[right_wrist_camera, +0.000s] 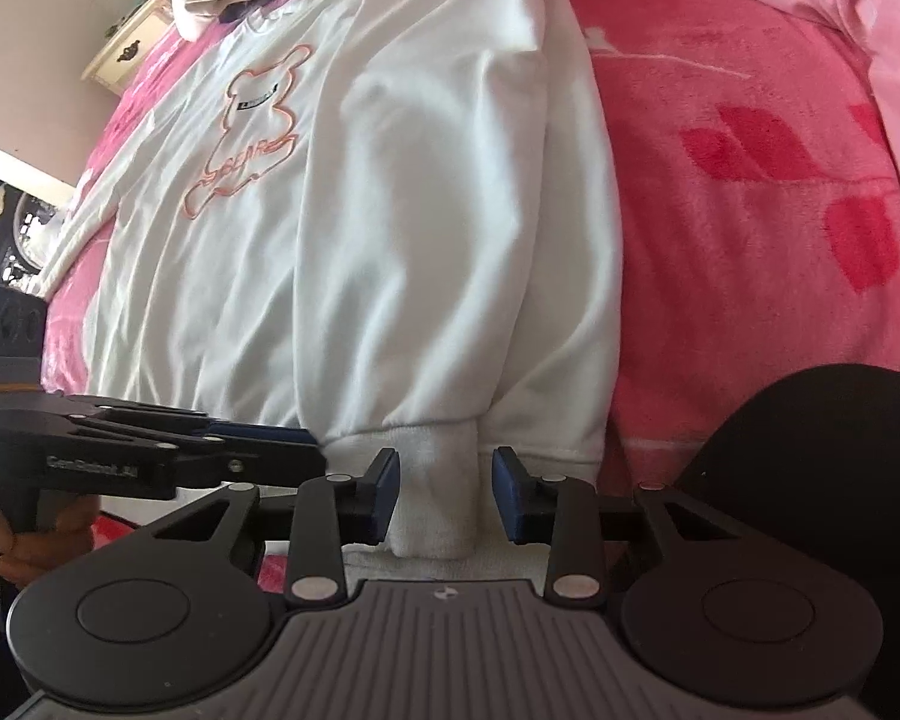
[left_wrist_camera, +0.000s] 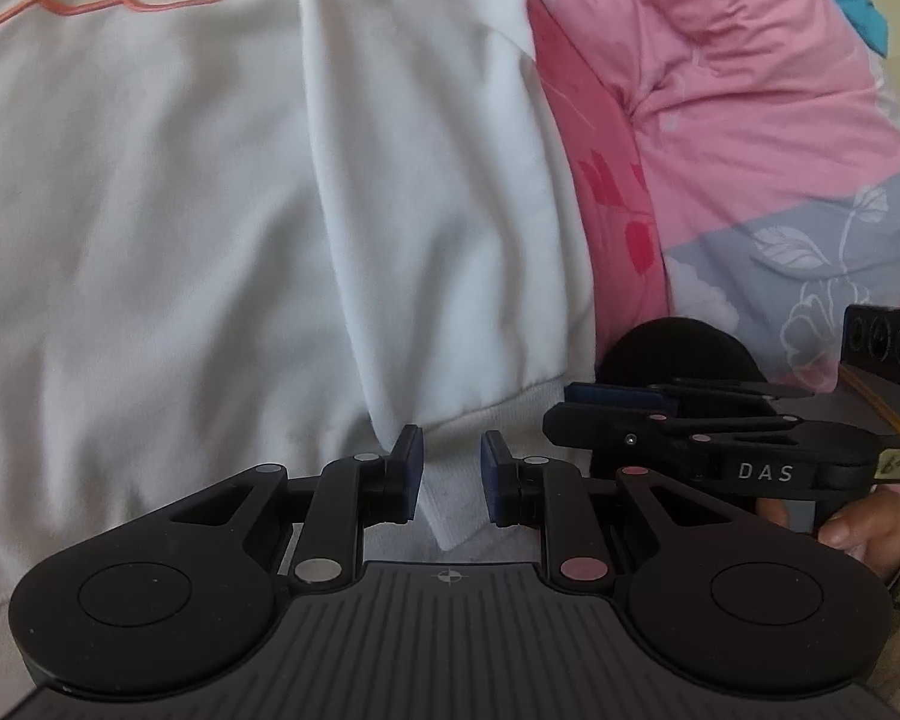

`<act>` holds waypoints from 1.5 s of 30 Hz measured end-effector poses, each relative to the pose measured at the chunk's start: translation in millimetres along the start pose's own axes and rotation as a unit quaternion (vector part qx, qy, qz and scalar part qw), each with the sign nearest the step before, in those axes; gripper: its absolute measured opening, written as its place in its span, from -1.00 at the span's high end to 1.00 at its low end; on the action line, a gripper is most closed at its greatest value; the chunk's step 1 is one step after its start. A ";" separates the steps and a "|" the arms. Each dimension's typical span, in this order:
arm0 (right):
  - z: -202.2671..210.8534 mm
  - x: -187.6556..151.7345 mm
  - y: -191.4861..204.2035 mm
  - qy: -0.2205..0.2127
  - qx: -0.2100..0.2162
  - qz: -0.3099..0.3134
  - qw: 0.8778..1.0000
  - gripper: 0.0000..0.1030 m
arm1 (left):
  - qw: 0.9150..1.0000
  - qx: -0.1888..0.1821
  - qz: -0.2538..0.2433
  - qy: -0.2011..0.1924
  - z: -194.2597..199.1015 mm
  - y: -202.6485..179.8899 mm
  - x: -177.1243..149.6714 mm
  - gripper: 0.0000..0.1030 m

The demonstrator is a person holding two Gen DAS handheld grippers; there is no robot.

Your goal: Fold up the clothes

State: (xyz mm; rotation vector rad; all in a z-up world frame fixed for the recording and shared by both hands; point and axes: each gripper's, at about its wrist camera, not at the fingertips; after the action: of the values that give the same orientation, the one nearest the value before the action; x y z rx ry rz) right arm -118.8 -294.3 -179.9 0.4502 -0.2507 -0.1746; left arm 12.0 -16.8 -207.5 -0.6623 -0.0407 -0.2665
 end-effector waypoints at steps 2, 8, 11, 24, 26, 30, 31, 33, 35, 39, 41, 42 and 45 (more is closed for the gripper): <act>-6.9 2.6 1.1 0.004 -0.001 -0.002 1.000 0.28 | 1.000 -0.001 0.005 0.001 -2.1 2.3 -1.1 0.56; -22.0 2.1 8.8 0.005 -0.007 0.008 1.000 0.79 | 1.000 0.002 0.010 -0.003 -14.5 2.6 -8.6 0.65; -7.4 -2.1 19.3 -0.019 -0.029 0.034 0.999 0.86 | 1.000 0.000 0.000 -0.009 -11.3 1.0 -10.1 0.95; 8.4 -16.7 34.0 -0.014 -0.083 0.076 0.994 0.86 | 0.999 0.014 -0.048 0.002 -7.5 -10.8 -16.6 1.00; 1.9 -17.0 33.3 -0.001 -0.088 0.076 0.993 0.84 | 0.999 0.018 -0.048 0.004 -8.2 -9.2 -16.9 1.00; -8.0 -19.1 32.0 0.019 -0.114 0.079 0.990 0.70 | 0.998 0.029 -0.061 0.013 -11.4 -9.7 -17.8 1.00; -6.7 -20.6 32.7 0.020 -0.117 0.082 0.990 0.68 | 0.997 0.031 -0.066 0.015 -11.4 -9.8 -17.9 1.00; 0.2 -23.1 35.8 0.015 -0.120 0.088 0.989 0.65 | 0.996 0.036 -0.077 0.006 -6.6 -10.5 -15.8 1.00; 12.5 -24.9 41.0 0.000 -0.124 0.098 0.987 0.65 | 0.994 0.044 -0.093 -0.025 5.6 -11.5 -11.3 1.00; 33.3 -20.2 55.2 -0.066 -0.117 0.124 0.983 0.65 | 0.989 0.045 -0.115 -0.086 31.7 -17.7 5.4 0.96; 27.3 -15.8 58.0 -0.086 -0.110 0.132 0.981 0.65 | 0.985 0.047 -0.125 -0.107 38.8 -24.2 14.4 0.87; 19.3 -14.7 57.4 -0.088 -0.104 0.132 0.982 0.65 | 0.984 0.051 -0.128 -0.114 39.7 -28.4 18.9 0.77; -12.7 -19.3 53.7 -0.045 -0.089 0.126 0.987 0.64 | 0.981 0.062 -0.135 -0.124 33.7 -36.7 29.6 0.67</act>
State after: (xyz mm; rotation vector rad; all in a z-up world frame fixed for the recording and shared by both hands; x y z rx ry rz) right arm -127.8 -237.3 -170.7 0.2313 -0.3756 0.0306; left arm 32.8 -30.8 -155.2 -0.5611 -0.3851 -0.4382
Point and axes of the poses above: each gripper's, at about its wrist camera, not at the fingertips, and z roughly against the way its jaws point, y to its left, x to its top, and after that the axes turned 4 degrees about x, right-handed
